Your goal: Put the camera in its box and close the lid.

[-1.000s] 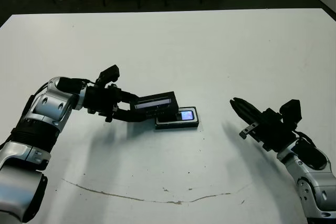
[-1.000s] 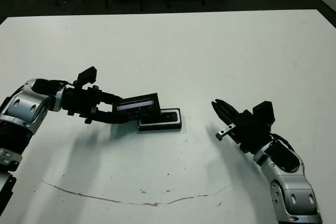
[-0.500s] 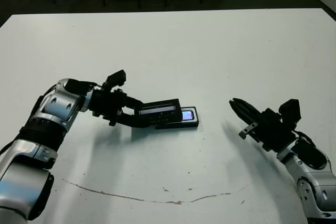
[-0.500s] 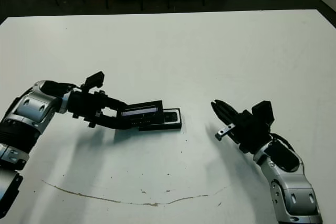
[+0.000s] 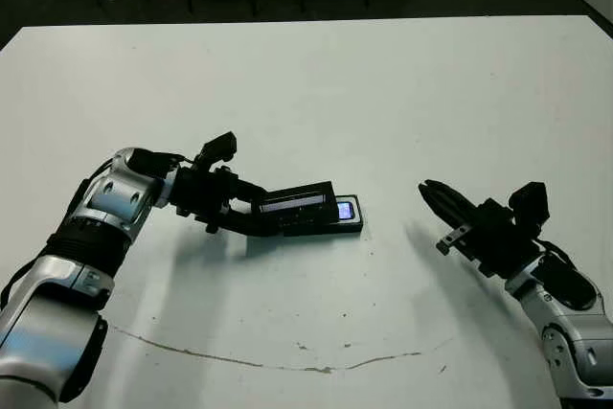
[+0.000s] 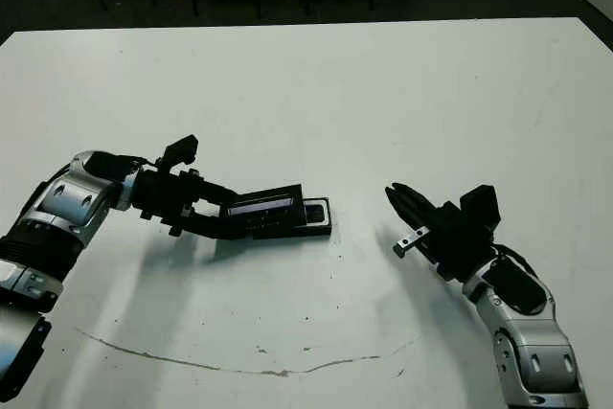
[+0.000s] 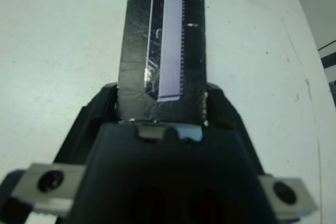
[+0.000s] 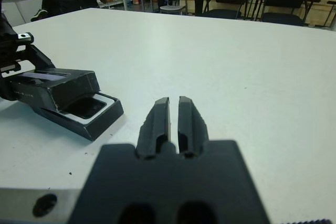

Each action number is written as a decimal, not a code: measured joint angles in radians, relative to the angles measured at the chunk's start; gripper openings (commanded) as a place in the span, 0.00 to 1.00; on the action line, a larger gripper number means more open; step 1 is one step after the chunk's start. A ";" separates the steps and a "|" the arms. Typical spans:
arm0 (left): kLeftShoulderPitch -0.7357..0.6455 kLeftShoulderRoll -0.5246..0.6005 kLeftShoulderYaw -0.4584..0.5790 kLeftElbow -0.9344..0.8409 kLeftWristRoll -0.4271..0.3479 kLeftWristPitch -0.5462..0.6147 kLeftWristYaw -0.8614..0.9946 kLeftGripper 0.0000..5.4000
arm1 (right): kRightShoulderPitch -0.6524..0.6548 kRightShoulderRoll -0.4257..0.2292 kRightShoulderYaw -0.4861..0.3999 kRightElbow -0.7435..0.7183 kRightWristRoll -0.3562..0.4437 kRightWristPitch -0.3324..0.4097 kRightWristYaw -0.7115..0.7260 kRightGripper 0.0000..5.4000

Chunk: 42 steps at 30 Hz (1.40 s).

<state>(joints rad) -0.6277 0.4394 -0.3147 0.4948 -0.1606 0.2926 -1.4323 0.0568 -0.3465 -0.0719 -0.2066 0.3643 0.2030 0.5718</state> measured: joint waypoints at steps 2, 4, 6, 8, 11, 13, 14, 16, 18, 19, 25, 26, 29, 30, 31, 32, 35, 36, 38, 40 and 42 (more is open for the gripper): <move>0.003 0.002 0.002 -0.008 -0.001 0.007 0.000 0.50 | 0.000 0.000 0.000 -0.002 0.000 0.000 -0.001 0.00; 0.006 0.003 0.003 -0.013 -0.002 0.007 0.000 0.50 | 0.000 0.000 0.000 -0.002 0.000 0.000 0.000 0.00; 0.010 0.004 0.005 -0.018 -0.002 0.007 0.000 0.50 | 0.000 0.000 0.000 -0.002 0.000 0.000 0.000 0.00; 0.011 0.005 0.006 -0.021 -0.002 0.006 0.000 0.49 | 0.001 0.000 0.000 -0.008 -0.001 0.002 -0.007 0.00; 0.012 0.004 0.006 -0.021 -0.003 0.005 0.000 0.49 | 0.004 0.000 0.000 -0.018 -0.001 0.002 -0.008 0.00; 0.012 0.004 0.006 -0.021 -0.002 0.005 0.001 0.49 | 0.007 0.000 0.000 -0.025 -0.002 0.004 -0.015 0.00; 0.012 0.003 0.005 -0.021 -0.002 0.005 0.005 0.49 | 0.009 0.000 0.000 -0.026 -0.002 0.004 -0.016 0.00; 0.013 -0.001 0.003 -0.021 -0.001 0.006 0.014 0.49 | 0.011 0.000 0.000 -0.026 -0.002 0.004 -0.016 0.00; 0.013 -0.007 -0.002 -0.021 0.003 0.008 0.031 0.49 | 0.011 0.000 0.000 -0.028 -0.002 0.008 -0.019 0.00; 0.014 -0.011 -0.006 -0.021 0.007 0.005 0.042 0.49 | 0.012 0.000 0.000 -0.029 -0.002 0.009 -0.020 0.00; 0.019 -0.040 -0.031 -0.017 0.022 -0.009 0.085 0.49 | 0.016 0.000 0.000 -0.028 -0.002 0.008 -0.020 0.00; 0.019 -0.044 -0.032 -0.014 0.022 -0.015 0.088 0.49 | 0.017 0.000 0.000 -0.029 -0.002 0.008 -0.021 0.00; 0.019 -0.052 -0.035 -0.005 0.026 -0.037 0.093 0.49 | 0.023 0.000 0.000 -0.033 -0.004 0.009 -0.026 0.00; 0.019 -0.055 -0.037 -0.005 0.030 -0.040 0.096 0.49 | 0.025 0.000 0.001 -0.035 -0.004 0.009 -0.027 0.00; 0.017 -0.059 -0.040 -0.005 0.036 -0.040 0.099 0.49 | 0.025 0.000 0.001 -0.035 -0.004 0.008 -0.026 0.00; 0.013 -0.062 -0.045 -0.005 0.041 -0.040 0.100 0.49 | 0.025 0.000 0.001 -0.034 -0.004 0.008 -0.024 0.00; 0.002 -0.069 -0.061 -0.005 0.049 -0.040 0.105 0.49 | 0.025 0.000 0.000 -0.021 -0.002 0.000 -0.018 0.00; -0.001 -0.073 -0.065 -0.005 0.053 -0.043 0.105 0.49 | 0.025 0.000 0.000 -0.019 -0.002 0.000 -0.017 0.00; -0.015 -0.082 -0.078 -0.001 0.065 -0.049 0.105 0.49 | 0.026 0.000 0.000 -0.018 -0.003 -0.001 -0.017 0.00; -0.037 -0.092 -0.096 0.008 0.078 -0.039 0.105 0.49 | 0.026 0.000 0.000 -0.017 -0.003 -0.008 -0.017 0.00; -0.056 -0.104 -0.105 0.020 0.081 -0.028 0.102 0.49 | 0.027 0.001 0.000 -0.016 -0.002 -0.008 -0.017 0.00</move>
<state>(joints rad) -0.6833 0.3352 -0.4199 0.5152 -0.0795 0.2642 -1.3305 0.0840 -0.3460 -0.0717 -0.2229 0.3625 0.1948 0.5544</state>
